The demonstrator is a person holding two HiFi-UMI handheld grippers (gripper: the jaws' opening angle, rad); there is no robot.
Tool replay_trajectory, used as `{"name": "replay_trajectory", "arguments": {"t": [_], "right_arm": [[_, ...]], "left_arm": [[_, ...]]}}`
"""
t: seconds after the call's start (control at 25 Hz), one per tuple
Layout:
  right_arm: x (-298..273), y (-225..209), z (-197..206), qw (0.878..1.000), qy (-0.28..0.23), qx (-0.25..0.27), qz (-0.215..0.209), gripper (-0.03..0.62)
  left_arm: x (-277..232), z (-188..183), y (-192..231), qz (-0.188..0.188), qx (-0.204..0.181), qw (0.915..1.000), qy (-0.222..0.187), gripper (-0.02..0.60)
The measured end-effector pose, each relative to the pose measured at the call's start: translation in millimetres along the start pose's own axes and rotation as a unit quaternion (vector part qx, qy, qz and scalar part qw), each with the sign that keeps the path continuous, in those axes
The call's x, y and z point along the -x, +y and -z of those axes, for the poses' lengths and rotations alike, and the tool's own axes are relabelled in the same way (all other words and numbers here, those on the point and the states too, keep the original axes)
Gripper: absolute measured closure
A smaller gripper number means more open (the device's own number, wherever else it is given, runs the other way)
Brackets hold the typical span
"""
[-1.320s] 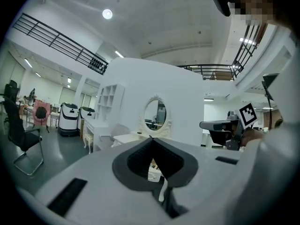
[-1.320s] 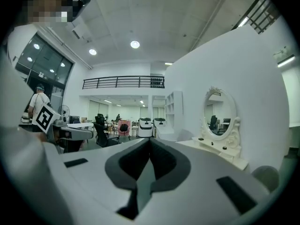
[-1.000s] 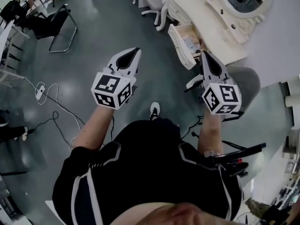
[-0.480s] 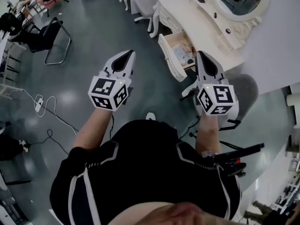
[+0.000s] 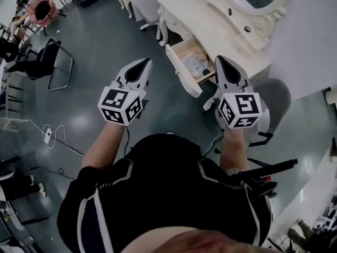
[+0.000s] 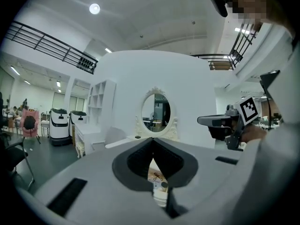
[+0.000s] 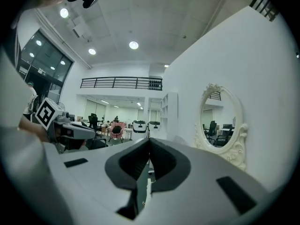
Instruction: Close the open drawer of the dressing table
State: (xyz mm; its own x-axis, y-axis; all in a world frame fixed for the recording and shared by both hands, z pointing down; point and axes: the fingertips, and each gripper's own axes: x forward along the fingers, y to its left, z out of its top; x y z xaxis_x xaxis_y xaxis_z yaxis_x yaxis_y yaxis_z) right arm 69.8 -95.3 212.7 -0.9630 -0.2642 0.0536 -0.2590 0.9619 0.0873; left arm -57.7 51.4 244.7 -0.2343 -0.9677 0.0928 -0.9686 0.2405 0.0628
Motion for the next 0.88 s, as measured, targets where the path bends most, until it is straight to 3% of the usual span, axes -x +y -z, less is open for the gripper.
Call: {"name": "replay_trajectory", "arguments": {"t": [0.2, 0.4, 0.6, 0.88], "right_arm": [[-8.2, -25.6, 2.8, 1.000, -0.003, -0.004, 0.013, 0.589], [-17.2, -41.0, 7.3, 0.999, -0.004, -0.013, 0.036, 0.589], [-38.4, -44.9, 13.0, 0.998, 0.011, -0.013, 0.067, 0.589], [-77.3, -50.1, 22.9, 0.989, 0.033, -0.015, 0.143, 0.589]], "left_arm": [[-32.0, 1.7, 2.0, 0.012, -0.004, 0.9999, 0.006, 0.577], [-66.9, 5.9, 2.2, 0.047, 0.001, 0.9988, 0.009, 0.577], [-104.9, 6.0, 9.6, 0.108, -0.010, 0.9941, 0.006, 0.577], [-150.3, 9.6, 49.4, 0.186, -0.028, 0.9821, 0.014, 0.577]]}}
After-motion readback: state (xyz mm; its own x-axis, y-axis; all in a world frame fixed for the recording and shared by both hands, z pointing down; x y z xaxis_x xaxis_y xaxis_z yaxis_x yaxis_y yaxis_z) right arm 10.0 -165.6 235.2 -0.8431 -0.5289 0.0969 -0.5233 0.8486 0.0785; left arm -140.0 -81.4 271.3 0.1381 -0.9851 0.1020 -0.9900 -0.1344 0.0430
